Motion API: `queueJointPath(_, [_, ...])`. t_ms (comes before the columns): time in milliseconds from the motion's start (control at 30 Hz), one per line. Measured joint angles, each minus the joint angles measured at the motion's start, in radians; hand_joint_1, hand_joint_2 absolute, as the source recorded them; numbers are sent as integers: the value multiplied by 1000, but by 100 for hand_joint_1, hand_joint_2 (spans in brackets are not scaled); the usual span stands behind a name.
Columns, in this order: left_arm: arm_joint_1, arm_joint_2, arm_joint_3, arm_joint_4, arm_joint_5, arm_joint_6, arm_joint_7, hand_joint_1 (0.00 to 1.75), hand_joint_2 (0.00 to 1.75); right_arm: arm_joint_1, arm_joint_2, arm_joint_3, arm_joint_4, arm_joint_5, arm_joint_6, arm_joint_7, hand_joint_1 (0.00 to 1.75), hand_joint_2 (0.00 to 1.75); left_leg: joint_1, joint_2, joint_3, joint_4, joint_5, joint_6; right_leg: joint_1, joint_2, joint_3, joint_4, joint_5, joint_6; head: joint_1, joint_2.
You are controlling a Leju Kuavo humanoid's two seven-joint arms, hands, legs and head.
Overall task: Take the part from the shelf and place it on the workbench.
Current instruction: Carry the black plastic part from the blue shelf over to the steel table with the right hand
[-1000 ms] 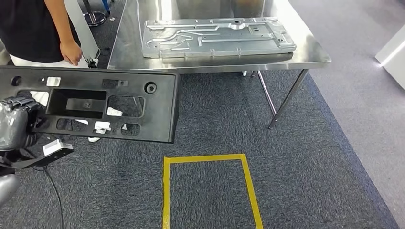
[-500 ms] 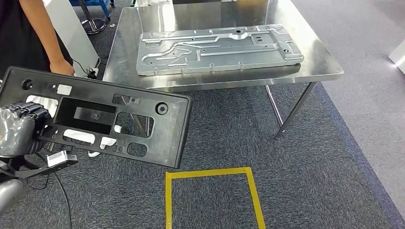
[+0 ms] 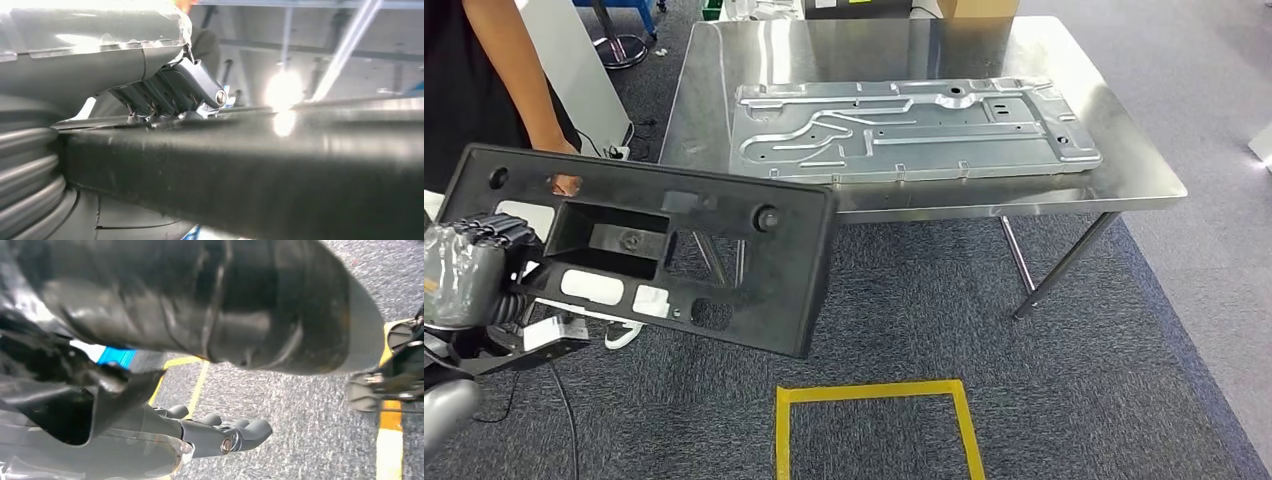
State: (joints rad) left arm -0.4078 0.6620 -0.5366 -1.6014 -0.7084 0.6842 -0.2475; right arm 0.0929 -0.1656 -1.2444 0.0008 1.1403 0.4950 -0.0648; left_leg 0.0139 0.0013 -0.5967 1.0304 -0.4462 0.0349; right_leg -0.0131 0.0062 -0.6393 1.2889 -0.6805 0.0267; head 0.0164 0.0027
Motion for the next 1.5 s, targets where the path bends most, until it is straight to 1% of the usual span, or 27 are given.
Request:
queueJointPath(33, [0, 0, -6, -1, 0, -1, 0, 175, 175, 1, 0, 0, 0, 0, 0, 0, 0, 0, -1, -1, 13, 0, -10, 0, 1, 0, -7, -30, 18, -3, 0, 0])
queueJointPath(67, [0, 1, -11, -2, 0, -1, -1, 175, 175, 1, 0, 0, 0, 0, 0, 0, 0, 0, -3, -1, 26, 0, -19, 0, 2, 0, -4, -83, 65, -8, 0, 0])
queueJointPath(100, [-1, 1, -16, -2, 0, -1, -1, 175, 175, 3, 0, 0, 0, 0, 0, 0, 0, 0, -4, -1, 36, 0, -28, -1, 5, 1, 4, -142, 130, -17, 0, 0])
queueJointPath(133, [-1, 1, -20, -2, 0, -1, -1, 175, 175, 4, 0, 0, 0, 0, 0, 0, 0, 0, -6, -2, 45, 0, -36, -4, 10, 1, 8, -191, 175, -25, 0, 0])
queueJointPath(167, [-2, 1, -23, -3, 1, -2, 0, 175, 175, 6, 0, 0, 0, 0, 0, 0, 0, 0, -7, -4, 51, -1, -42, -9, 14, 2, 12, -223, 209, -33, 0, 0])
queueJointPath(200, [-3, 2, -26, -3, 1, -2, 0, 175, 175, 8, -1, 0, 0, 0, 0, 0, 0, 0, -8, -5, 53, 1, -48, -13, 17, 4, 13, -236, 227, -39, 0, 0])
queueJointPath(333, [-9, 6, -35, -6, 12, -6, 0, 175, 175, 9, 0, 0, 0, -1, -1, 0, 0, 0, -10, -6, 67, -5, -62, -3, 18, 7, 22, -242, 234, -33, 0, 0])
queueJointPath(433, [-20, 10, -46, -10, 67, -44, 3, 175, 175, 8, 1, 0, 0, -5, -1, -1, 0, 0, -10, -6, 73, -13, -62, -7, 19, 8, 23, -242, 230, -42, 1, 0])
queueJointPath(600, [-43, 17, -75, -27, 134, -100, 11, 175, 175, 9, 6, 0, 0, -12, -1, -5, 0, 0, -10, -6, 77, -20, -63, -13, 17, 8, 25, -243, 227, -47, 1, 0])
queueJointPath(667, [-49, 21, -84, -34, 146, -103, 9, 175, 175, 9, 9, 0, 0, -16, -1, -5, 0, 0, -12, -6, 78, -19, -64, -9, 13, 8, 26, -245, 229, -45, 1, 0])
queueJointPath(733, [-53, 25, -90, -41, 153, -104, 7, 175, 175, 9, 10, 0, 1, -18, -1, -5, 0, 0, -12, -4, 85, -35, -55, 0, 13, 10, 30, -252, 234, -40, 1, 0])
queueJointPath(800, [-59, 27, -94, -45, 157, -105, 6, 175, 175, 9, 11, 0, 1, -19, -1, -5, 0, 0, -5, 6, 104, -73, -35, 5, 15, 9, 26, -239, 224, -32, 1, 0])
queueJointPath(833, [-61, 27, -95, -47, 159, -106, 6, 175, 175, 9, 11, 0, 1, -19, -1, -5, 0, 0, 0, 12, 113, -89, -26, 5, 15, 8, 10, -206, 205, -27, 1, 0])
queueJointPath(900, [-65, 27, -101, -49, 163, -109, 5, 175, 175, 9, 11, 1, 1, -20, -1, -5, 0, 0, 4, 24, 118, -98, -22, 3, 6, 6, -50, -91, 148, -14, 1, 0])
queueJointPath(933, [-65, 26, -104, -49, 164, -111, 5, 175, 175, 9, 11, 1, 1, -21, -1, -5, 0, 0, 6, 30, 118, -97, -24, 0, -1, 5, -80, -39, 131, -6, 1, 0])
queueJointPath(967, [-65, 26, -109, -50, 167, -112, 5, 175, 175, 9, 11, 1, 1, -21, -1, -5, 0, 0, 10, 37, 119, -94, -28, -6, -8, 3, -95, -15, 132, 2, 1, 0])
queueJointPath(1000, [-65, 25, -114, -50, 168, -114, 5, 175, 175, 9, 11, 1, 1, -21, -1, -4, 0, 0, 16, 44, 120, -88, -34, -14, -14, -1, -91, -28, 152, 12, 1, 0])
queueJointPath(1067, [-66, 26, -121, -50, 171, -115, 5, 175, 175, 9, 11, 2, 1, -22, -1, -4, 0, 0, 28, 58, 122, -68, -52, -36, -26, -25, -38, -139, 214, 30, 1, 0])
queueJointPath(1100, [-67, 26, -123, -51, 172, -115, 4, 175, 175, 9, 14, 2, 1, -23, -1, -4, 0, 0, 30, 64, 120, -54, -64, -49, -29, -40, -16, -188, 233, 33, 1, 0])
queueJointPath(1133, [-68, 27, -124, -53, 173, -115, 4, 175, 175, 7, 15, 2, 1, -24, -1, -4, 0, 0, 28, 69, 118, -42, -75, -59, -29, -48, -4, -215, 239, 26, 0, 0])
queueJointPath(1167, [-69, 28, -125, -54, 173, -115, 4, 175, 175, 6, 16, 2, 2, -24, -1, -4, 0, 0, 25, 75, 117, -35, -83, -67, -28, -50, -5, -218, 232, 14, 0, 0])
queueJointPath(1233, [-72, 30, -127, -57, 174, -114, 4, 175, 175, 6, 15, 3, 2, -25, -1, -3, 0, 0, 24, 86, 124, -34, -91, -75, -27, -32, -12, -207, 225, -13, 0, 0])
queueJointPath(1300, [-73, 31, -129, -60, 175, -114, 4, 175, 175, 7, 16, 4, 2, -25, -1, -2, 0, 0, 29, 69, 124, -13, -114, -77, -26, -15, -10, -207, 222, -28, 0, 0])
queueJointPath(1367, [-73, 34, -131, -62, 179, -115, 3, 175, 175, 6, 16, 4, 2, -26, -1, -2, 0, 0, 29, 31, 76, 91, -172, -74, -22, 2, -6, -211, 222, -40, -1, 0])
queueJointPath(1433, [-73, 35, -134, -63, 184, -120, 3, 175, 175, 5, 16, 5, 2, -26, -1, -2, 0, 0, 22, 11, -5, 236, -225, -66, -13, 23, -4, -212, 222, -47, -1, 0])
queueJointPath(1467, [-72, 35, -136, -63, 187, -123, 3, 175, 175, 5, 16, 5, 2, -26, -1, -2, 0, 0, 19, 9, -34, 277, -227, -60, -8, 34, -3, -212, 221, -49, -1, 0])
queueJointPath(1500, [-72, 35, -139, -63, 190, -127, 3, 175, 175, 5, 16, 6, 2, -26, -1, -1, 0, 0, 15, 7, -45, 280, -208, -51, -3, 46, 0, -212, 220, -51, 0, 0])
